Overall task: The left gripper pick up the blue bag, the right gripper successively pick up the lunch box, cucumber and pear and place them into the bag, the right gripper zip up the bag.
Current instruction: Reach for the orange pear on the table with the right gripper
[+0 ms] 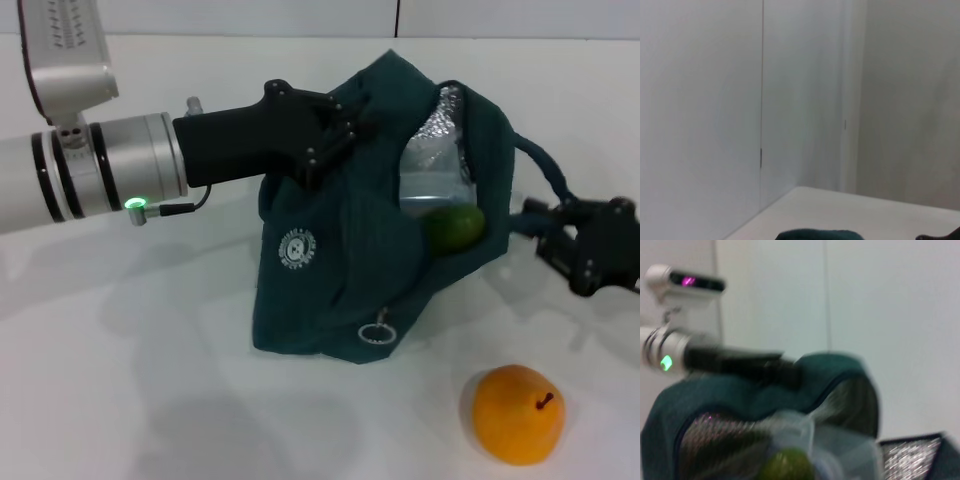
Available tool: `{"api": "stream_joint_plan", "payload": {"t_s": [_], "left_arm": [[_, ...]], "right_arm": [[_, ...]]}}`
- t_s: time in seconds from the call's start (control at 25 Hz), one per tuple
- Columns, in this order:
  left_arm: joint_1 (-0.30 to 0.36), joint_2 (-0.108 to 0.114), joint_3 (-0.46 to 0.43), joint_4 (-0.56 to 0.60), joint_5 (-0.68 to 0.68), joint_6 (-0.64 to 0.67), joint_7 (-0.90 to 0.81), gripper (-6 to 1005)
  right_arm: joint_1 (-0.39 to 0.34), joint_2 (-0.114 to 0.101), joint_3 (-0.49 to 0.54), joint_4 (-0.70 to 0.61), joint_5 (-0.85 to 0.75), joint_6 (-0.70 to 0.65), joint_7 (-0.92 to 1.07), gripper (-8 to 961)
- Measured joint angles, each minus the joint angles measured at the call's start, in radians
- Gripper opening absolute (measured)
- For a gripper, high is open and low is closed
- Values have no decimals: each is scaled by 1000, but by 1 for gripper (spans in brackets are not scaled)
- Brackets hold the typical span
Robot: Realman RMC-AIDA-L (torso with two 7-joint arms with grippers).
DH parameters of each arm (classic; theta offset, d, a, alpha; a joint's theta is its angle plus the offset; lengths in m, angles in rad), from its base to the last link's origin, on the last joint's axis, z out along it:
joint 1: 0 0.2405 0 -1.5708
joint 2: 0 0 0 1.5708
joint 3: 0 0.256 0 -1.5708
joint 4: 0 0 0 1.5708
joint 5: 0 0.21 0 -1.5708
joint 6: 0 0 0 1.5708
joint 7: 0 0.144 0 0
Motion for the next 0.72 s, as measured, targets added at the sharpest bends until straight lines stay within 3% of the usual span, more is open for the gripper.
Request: {"api": "stream_joint_plan", "payload": {"t_s": [0.2, 0.4, 0.56, 0.72], "left_arm": [[19, -1, 0, -69, -113, 48, 111, 103], [47, -2, 0, -109, -184, 102, 251, 104], [47, -3, 0, -158, -185, 103, 343, 104], [52, -3, 0, -192, -186, 99, 450, 105]], "right_arm": [[-23, 1, 1, 67, 195, -113, -144, 182], [-37, 1, 1, 93, 322, -286, -225, 56], [-35, 1, -8, 94, 352, -340, -237, 57], [-12, 3, -34, 136, 350, -298, -229, 56]]}}
